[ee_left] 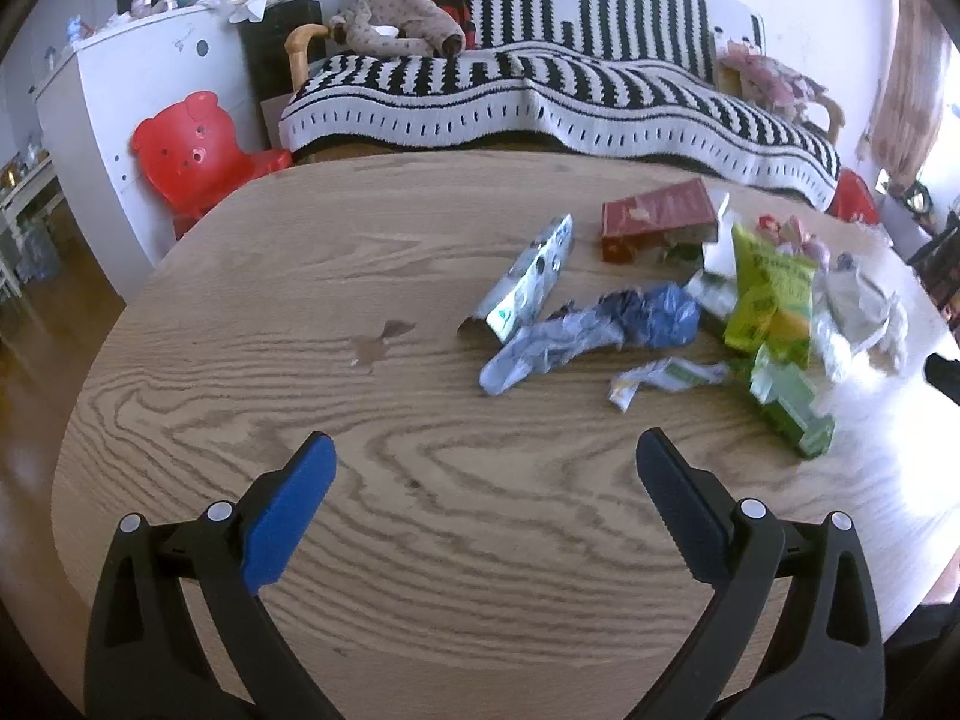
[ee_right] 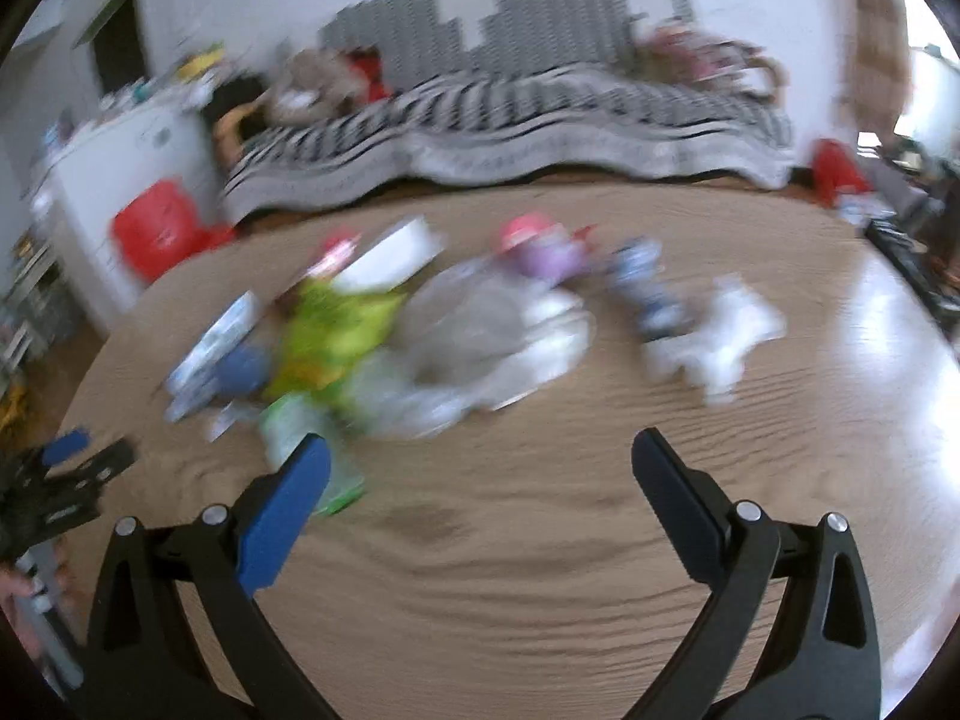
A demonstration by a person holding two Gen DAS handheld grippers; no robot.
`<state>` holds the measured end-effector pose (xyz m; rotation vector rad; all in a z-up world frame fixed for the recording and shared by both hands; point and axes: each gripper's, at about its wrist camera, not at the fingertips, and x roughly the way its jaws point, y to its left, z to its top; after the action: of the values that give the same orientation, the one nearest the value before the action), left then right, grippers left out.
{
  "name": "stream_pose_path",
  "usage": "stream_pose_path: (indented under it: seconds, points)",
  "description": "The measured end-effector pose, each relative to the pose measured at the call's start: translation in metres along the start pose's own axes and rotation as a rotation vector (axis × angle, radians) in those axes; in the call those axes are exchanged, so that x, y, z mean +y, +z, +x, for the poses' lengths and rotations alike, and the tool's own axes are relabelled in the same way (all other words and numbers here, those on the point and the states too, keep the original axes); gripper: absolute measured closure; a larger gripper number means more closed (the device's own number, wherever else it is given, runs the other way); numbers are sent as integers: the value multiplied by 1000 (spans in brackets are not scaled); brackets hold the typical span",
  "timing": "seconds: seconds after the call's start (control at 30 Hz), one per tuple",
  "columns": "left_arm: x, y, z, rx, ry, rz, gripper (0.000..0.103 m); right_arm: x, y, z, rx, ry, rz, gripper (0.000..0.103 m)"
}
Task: Collect trash
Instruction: 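Grasp the silver foil wrapper with the left tool while the right tool grasps the white tissue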
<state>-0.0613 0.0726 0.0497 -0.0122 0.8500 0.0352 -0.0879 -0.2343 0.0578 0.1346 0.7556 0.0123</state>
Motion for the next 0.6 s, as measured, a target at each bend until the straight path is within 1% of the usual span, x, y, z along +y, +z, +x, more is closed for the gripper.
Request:
stream_pose_path:
  seconds: [0.03, 0.1, 0.13, 0.2, 0.27, 0.33, 0.4, 0.5, 0.53, 0.57, 0.6]
  points:
    - [-1, 5, 2, -10, -1, 2, 5, -20, 3, -3, -23, -56, 50, 6]
    - [0, 16, 8, -25, 23, 12, 5, -50, 5, -4, -29, -96, 139, 6]
    - [2, 23, 13, -35, 53, 12, 5, -70, 4, -1, -17, -122, 193, 6]
    - [9, 36, 22, -59, 92, -3, 5, -90, 3, 7, 5, -169, 230, 6]
    - [15, 51, 35, -53, 147, -28, 5, -105, 7, 20, 26, -215, 255, 6]
    - [15, 63, 43, -60, 136, -32, 5, -112, 21, 37, 39, -248, 259, 6]
    - [9, 76, 56, -49, 135, -11, 5, -115, 31, 52, 46, -288, 254, 6]
    - [-7, 83, 80, -5, 148, 73, 5, -119, 44, 87, 109, -344, 235, 6]
    - [-12, 83, 86, 9, 145, 103, 5, -120, 44, 97, 136, -347, 235, 6]
    - [-18, 82, 94, 25, 143, 147, 5, -121, 43, 107, 164, -333, 243, 6]
    - [-21, 81, 98, 32, 149, 168, 5, -122, 42, 114, 184, -316, 251, 6]
